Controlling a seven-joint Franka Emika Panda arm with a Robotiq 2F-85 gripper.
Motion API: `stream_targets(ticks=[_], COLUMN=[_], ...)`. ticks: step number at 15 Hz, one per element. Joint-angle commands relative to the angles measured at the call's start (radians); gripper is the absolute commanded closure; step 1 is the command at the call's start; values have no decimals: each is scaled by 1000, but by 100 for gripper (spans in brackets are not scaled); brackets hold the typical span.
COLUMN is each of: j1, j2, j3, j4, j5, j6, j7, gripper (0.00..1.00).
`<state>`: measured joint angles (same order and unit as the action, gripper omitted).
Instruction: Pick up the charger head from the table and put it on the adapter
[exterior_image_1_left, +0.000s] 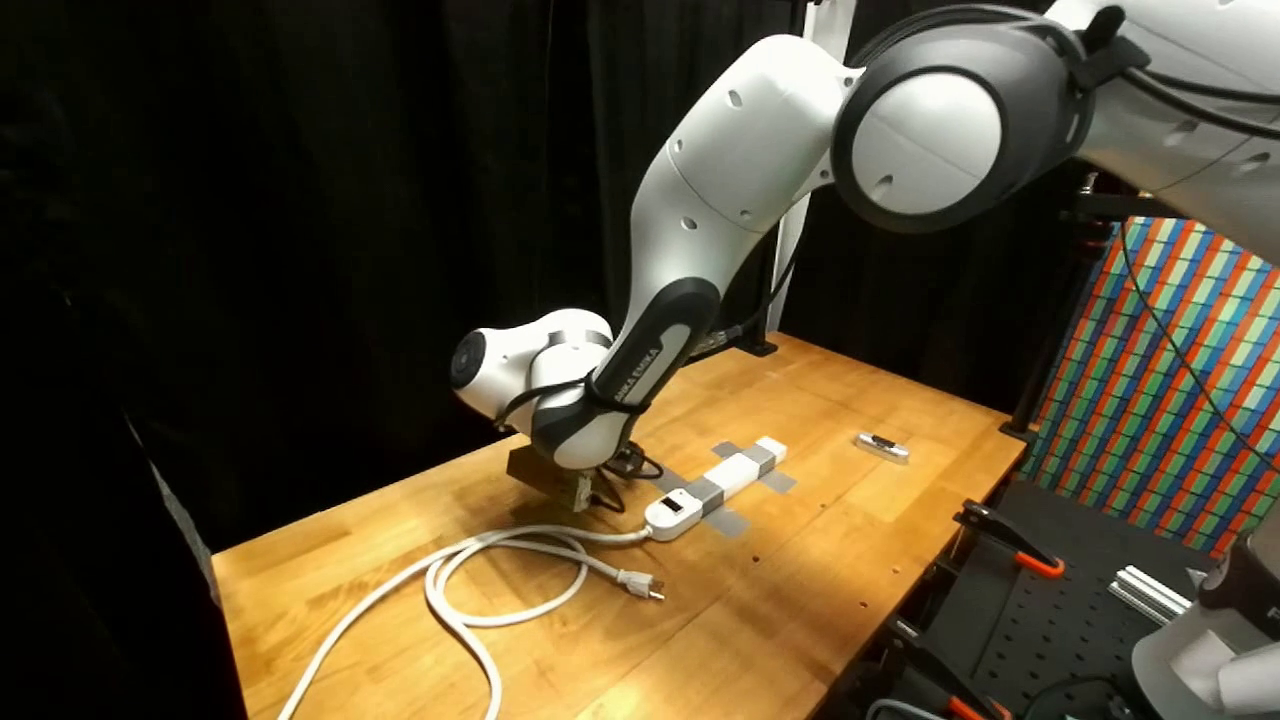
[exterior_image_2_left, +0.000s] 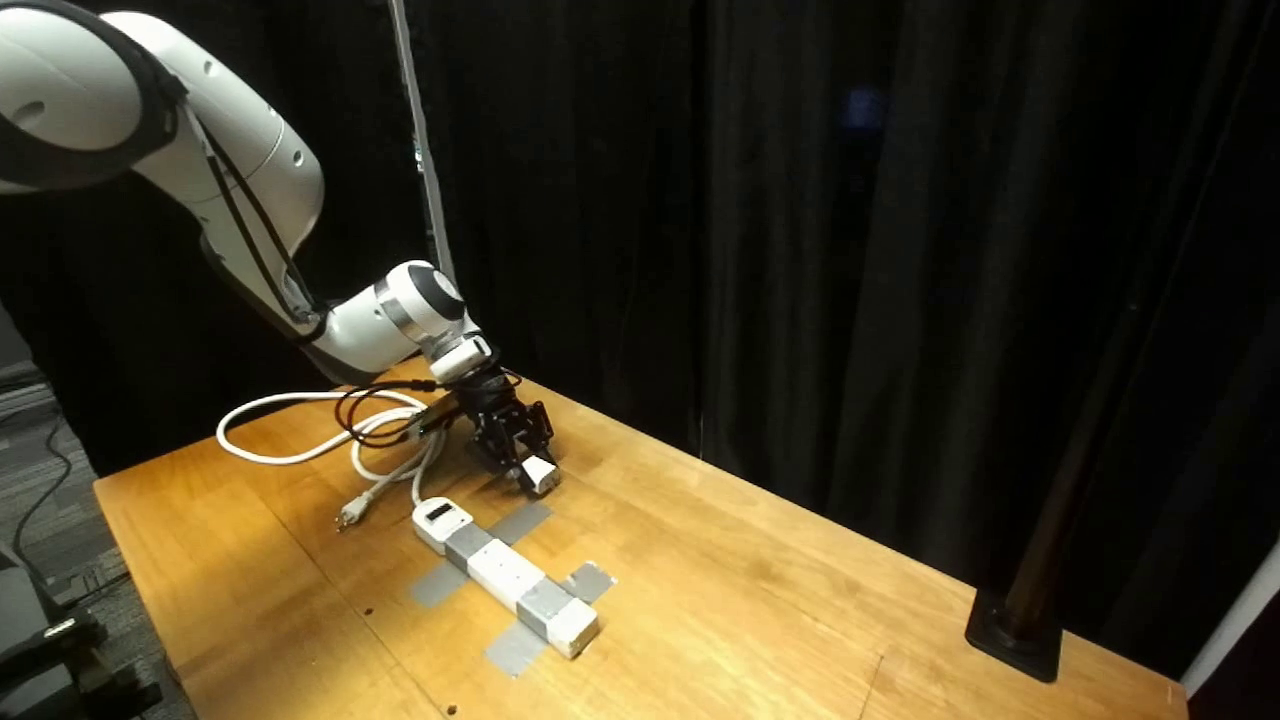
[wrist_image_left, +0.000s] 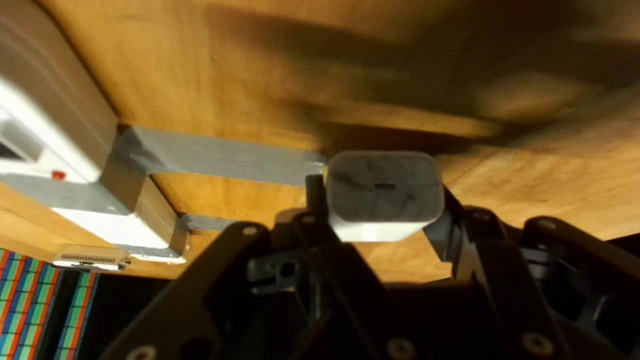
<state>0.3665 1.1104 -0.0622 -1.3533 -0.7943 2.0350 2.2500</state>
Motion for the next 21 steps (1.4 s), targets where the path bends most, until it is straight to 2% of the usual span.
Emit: stream_targets(ticks=[1,6,9,12,15,16,17,18,19,21], j1=[-118,-261,-315,-375,-479,-543,-645,-707,-711,-724], j2=[-216,-419,-512,-578,-642,-656,-671,-692,-722,-773], j3=[41,47,43,87,197,269,372,434,442,439], j4=[-221,-457,-615,-784,-950,-982,-1010,-1029,-1041,-1051], j5=[66,245,407,605,861,949,1002,1068,1181,1324], j6=[147,396,564,716,844,858,860,834,796,748], j7=[-133,-317,-431,-591,-807,-889,-951,-1019,-1110,-1231], gripper=[77,77,77,77,77,77,77,77,77,77])
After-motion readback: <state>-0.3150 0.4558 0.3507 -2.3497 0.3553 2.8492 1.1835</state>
